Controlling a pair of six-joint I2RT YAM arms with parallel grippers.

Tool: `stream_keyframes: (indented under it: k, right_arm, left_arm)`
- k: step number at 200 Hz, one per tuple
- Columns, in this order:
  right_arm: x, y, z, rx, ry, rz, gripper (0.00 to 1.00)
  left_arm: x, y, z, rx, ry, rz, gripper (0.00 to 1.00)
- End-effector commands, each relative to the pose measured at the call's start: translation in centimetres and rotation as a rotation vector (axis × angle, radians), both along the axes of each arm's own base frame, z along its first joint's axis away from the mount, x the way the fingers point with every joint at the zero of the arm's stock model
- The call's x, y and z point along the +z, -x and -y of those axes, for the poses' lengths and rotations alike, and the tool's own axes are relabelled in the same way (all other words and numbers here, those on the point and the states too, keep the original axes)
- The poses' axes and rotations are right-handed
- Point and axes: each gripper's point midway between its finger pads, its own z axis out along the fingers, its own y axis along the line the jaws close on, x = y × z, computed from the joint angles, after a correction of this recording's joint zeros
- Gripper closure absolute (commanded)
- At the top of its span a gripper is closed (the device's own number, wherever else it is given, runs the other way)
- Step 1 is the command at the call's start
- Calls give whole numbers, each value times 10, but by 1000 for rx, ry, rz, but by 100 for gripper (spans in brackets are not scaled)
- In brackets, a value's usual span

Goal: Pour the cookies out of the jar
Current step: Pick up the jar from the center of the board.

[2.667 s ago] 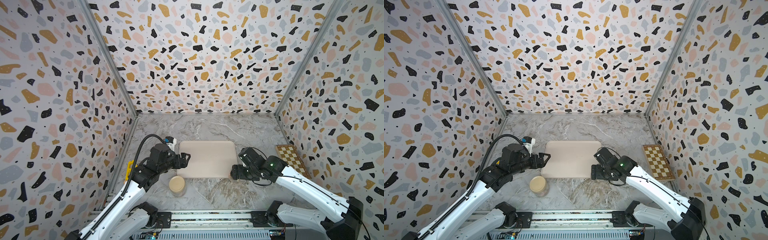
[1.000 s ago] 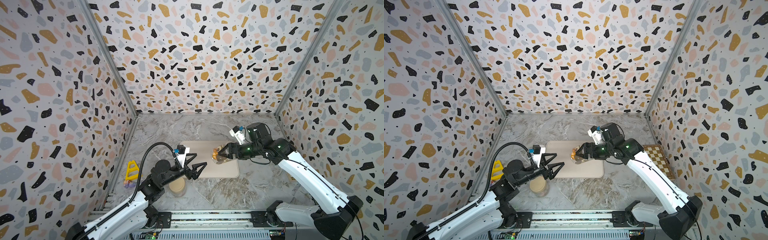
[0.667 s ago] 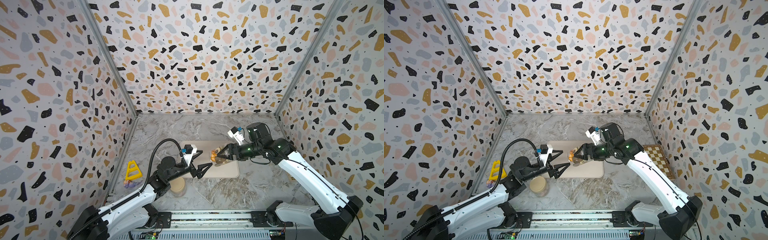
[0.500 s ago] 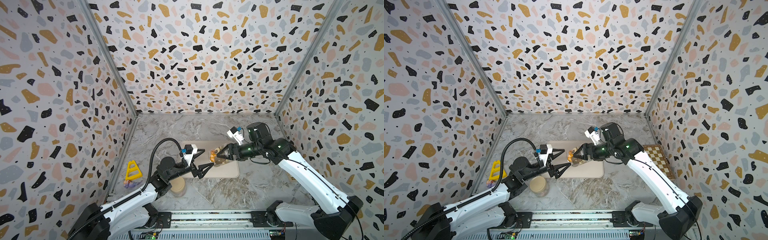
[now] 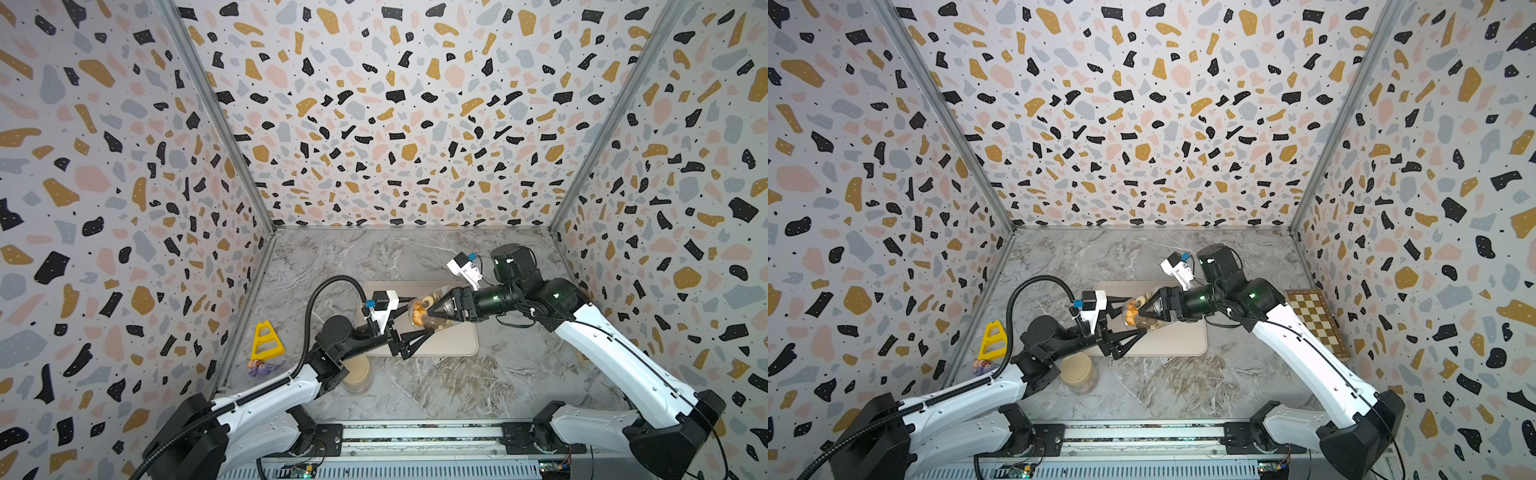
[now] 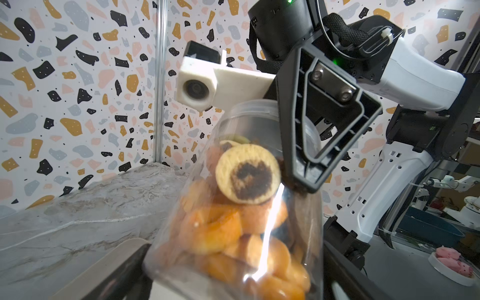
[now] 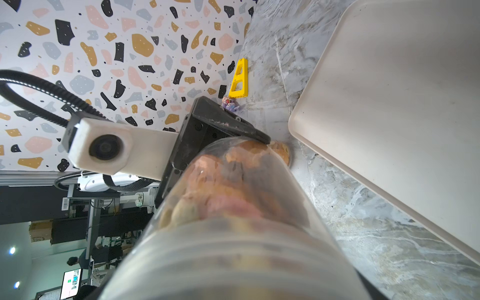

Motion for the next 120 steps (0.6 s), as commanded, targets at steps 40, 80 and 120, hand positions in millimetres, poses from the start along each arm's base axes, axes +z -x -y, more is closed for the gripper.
stream_keyframes:
  k: [40,80,120]
  right_arm:
    - [32,20,-14,91,-143,31,30]
    - [38,23,-15,109,-155,33,30]
    - [34,25,-17,137,-156,19,30]
  left_arm:
    - [68,19,-4,-72,241,138,10]
    - [71,35,-8,-133,260,168,13]
    - [69,47,-6,-181,196,196,12]
